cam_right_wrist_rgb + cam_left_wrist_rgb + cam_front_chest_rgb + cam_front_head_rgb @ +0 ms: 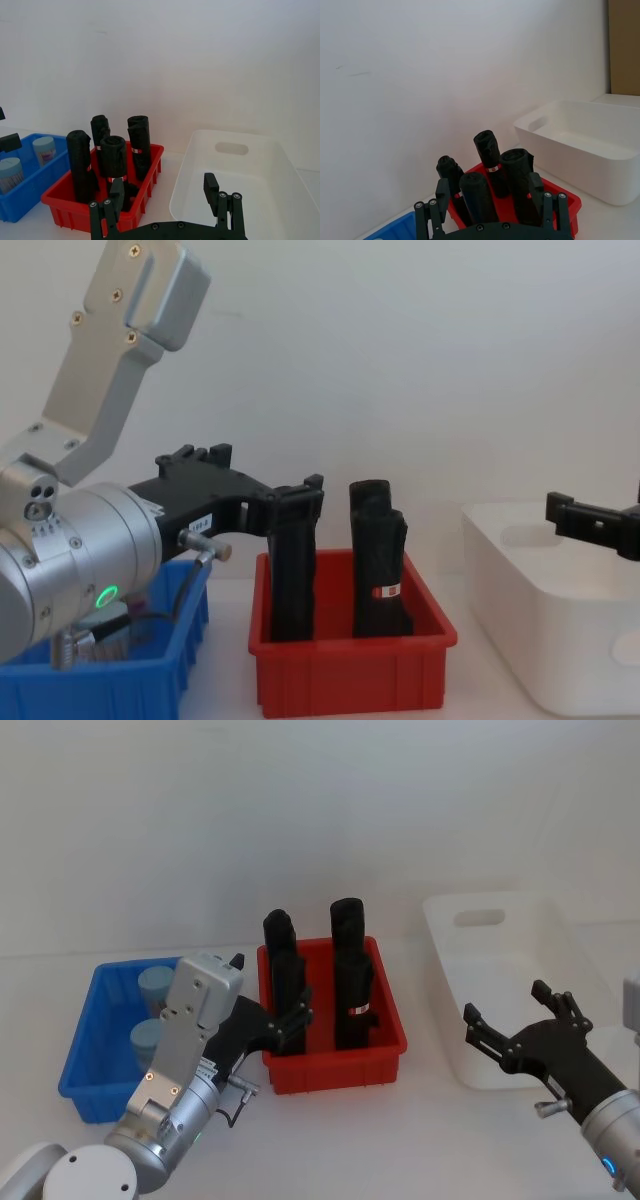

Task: Pick the cotton swabs from the blue box and place them into the white box.

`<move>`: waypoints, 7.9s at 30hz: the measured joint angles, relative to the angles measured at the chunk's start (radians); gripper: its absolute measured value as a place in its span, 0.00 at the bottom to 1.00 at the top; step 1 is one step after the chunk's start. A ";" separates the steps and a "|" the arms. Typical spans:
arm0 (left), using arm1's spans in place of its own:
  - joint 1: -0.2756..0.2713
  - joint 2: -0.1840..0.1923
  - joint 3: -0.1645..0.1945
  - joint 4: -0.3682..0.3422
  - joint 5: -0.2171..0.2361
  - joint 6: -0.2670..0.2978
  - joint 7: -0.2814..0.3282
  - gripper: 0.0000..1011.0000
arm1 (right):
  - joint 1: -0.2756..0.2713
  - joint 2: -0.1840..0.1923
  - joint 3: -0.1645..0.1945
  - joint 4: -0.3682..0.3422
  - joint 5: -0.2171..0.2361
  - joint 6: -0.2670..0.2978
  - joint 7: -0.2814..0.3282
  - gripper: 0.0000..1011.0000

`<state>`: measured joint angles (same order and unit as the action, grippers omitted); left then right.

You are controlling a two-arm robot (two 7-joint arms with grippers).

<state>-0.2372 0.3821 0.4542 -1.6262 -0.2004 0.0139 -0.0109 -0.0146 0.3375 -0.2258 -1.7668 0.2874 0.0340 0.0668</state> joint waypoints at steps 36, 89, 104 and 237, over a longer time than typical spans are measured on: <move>0.000 0.000 0.000 0.000 0.000 0.000 0.000 0.99 | 0.000 0.000 0.000 0.000 0.000 0.000 0.000 0.99; -0.022 0.003 -0.031 0.038 -0.045 0.041 -0.032 0.99 | 0.000 0.000 0.000 0.000 0.000 0.000 0.000 0.99; -0.036 0.019 -0.071 0.084 -0.095 0.125 -0.027 0.99 | 0.000 0.000 0.000 0.000 0.000 0.000 0.000 0.99; -0.132 0.099 -0.185 -0.023 -0.053 0.363 -0.481 0.67 | 0.000 0.000 0.000 0.000 0.000 0.000 0.000 0.99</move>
<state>-0.3694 0.4816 0.2689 -1.6491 -0.2532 0.3766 -0.4921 -0.0146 0.3375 -0.2258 -1.7668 0.2874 0.0341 0.0667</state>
